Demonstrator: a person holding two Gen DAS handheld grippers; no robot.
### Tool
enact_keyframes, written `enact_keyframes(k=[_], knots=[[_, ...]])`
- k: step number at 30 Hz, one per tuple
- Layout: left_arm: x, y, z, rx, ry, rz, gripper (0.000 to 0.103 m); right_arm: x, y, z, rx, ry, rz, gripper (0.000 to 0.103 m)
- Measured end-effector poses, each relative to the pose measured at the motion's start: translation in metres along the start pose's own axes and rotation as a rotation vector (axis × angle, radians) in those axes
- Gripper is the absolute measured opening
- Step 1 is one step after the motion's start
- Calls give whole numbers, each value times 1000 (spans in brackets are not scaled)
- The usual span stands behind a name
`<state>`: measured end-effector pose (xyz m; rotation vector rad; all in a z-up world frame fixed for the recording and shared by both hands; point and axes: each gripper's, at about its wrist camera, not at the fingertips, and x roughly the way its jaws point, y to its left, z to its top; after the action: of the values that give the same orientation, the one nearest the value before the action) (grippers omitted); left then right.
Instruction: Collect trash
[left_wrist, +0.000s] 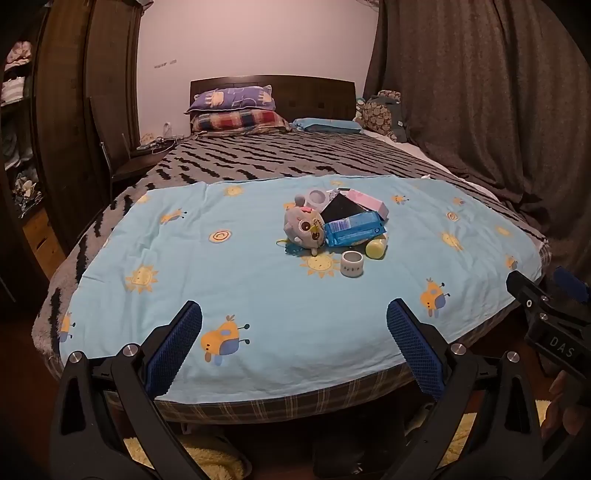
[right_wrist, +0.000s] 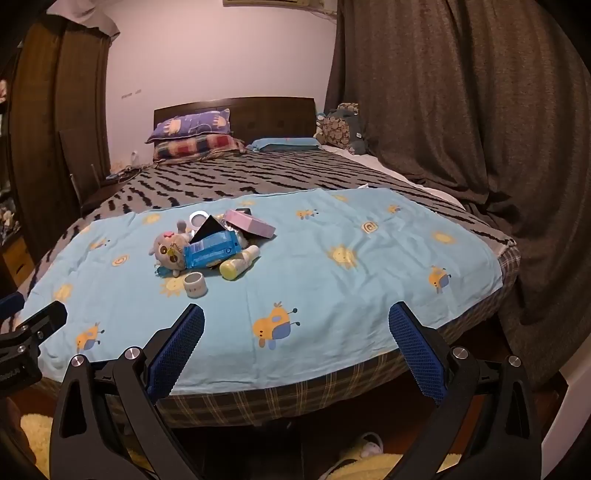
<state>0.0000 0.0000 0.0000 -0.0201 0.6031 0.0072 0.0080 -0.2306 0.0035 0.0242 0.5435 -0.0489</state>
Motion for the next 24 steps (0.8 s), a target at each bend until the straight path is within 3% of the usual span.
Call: enact_keyframes(k=[24], knots=[[-9,1,7,-22,-27,-11,95,-5,5,4,-14,-3,29,100]])
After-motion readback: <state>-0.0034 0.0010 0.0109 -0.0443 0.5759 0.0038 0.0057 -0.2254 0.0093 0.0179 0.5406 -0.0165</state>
